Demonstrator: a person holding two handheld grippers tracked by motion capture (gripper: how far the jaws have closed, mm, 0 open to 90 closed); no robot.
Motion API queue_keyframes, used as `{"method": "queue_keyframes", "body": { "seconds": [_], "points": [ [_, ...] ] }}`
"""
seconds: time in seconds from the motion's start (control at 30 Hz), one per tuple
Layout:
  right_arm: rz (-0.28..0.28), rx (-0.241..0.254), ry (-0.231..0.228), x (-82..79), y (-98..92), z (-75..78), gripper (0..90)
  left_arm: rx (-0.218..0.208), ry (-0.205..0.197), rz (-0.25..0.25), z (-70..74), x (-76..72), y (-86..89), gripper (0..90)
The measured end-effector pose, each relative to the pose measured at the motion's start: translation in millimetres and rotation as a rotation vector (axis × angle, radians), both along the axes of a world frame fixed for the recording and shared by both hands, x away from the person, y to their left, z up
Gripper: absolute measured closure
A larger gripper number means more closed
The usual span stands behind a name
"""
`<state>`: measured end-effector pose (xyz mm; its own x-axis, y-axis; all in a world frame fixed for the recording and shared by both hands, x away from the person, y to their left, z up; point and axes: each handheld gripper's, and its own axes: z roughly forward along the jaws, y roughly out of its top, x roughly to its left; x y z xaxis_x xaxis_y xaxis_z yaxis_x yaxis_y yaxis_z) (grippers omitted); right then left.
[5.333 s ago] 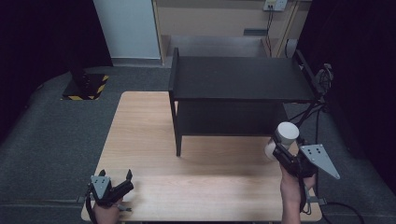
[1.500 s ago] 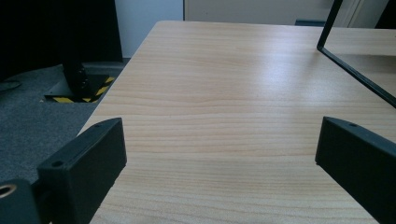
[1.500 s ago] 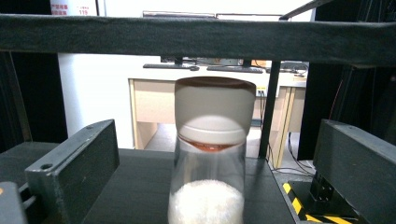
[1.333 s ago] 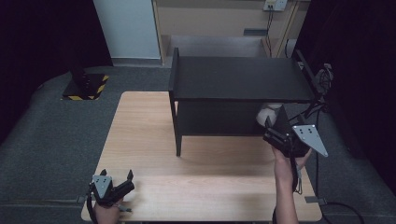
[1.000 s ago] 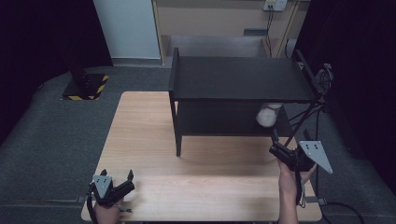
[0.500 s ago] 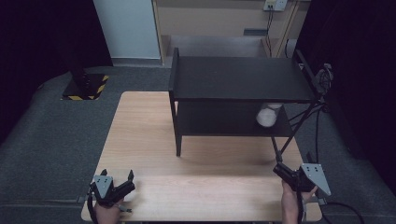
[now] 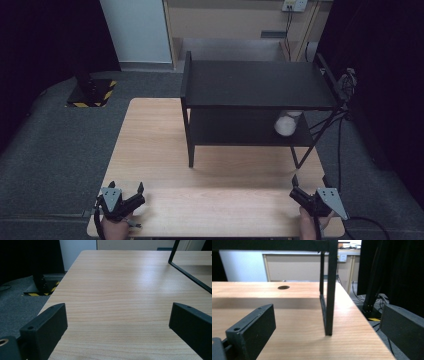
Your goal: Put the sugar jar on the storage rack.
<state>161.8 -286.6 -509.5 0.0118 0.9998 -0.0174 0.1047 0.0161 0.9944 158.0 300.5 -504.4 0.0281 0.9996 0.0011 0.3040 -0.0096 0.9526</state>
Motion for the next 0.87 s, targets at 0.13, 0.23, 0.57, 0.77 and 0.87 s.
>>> {"method": "queue_keyframes", "body": {
  "seconds": [0.13, 0.23, 0.57, 0.77, 0.87],
  "points": [
    [0.001, 0.006, 0.011, 0.1, 1.2, -8.3, 0.8, 0.003, 0.001, 0.001, 0.0, 0.2, -0.6, 0.8],
    [-0.008, 0.019, 0.025, 0.4, 1.6, -13.8, 0.8, 0.005, 0.003, 0.0, 0.3, 0.6, -0.8, 0.8],
    [0.002, 0.024, 0.023, -1.0, -0.3, -19.1, 0.8, 0.013, 0.01, 0.0, 1.0, 1.5, -2.1, 0.8],
    [0.007, 0.018, 0.007, -3.4, -0.3, -22.0, 0.8, 0.014, 0.011, -0.001, 1.2, 1.8, -2.2, 0.8],
    [0.004, 0.024, 0.005, -4.0, -0.3, -22.5, 0.8, 0.014, 0.01, -0.001, 1.0, 1.6, -2.1, 0.8]
  ]
}}
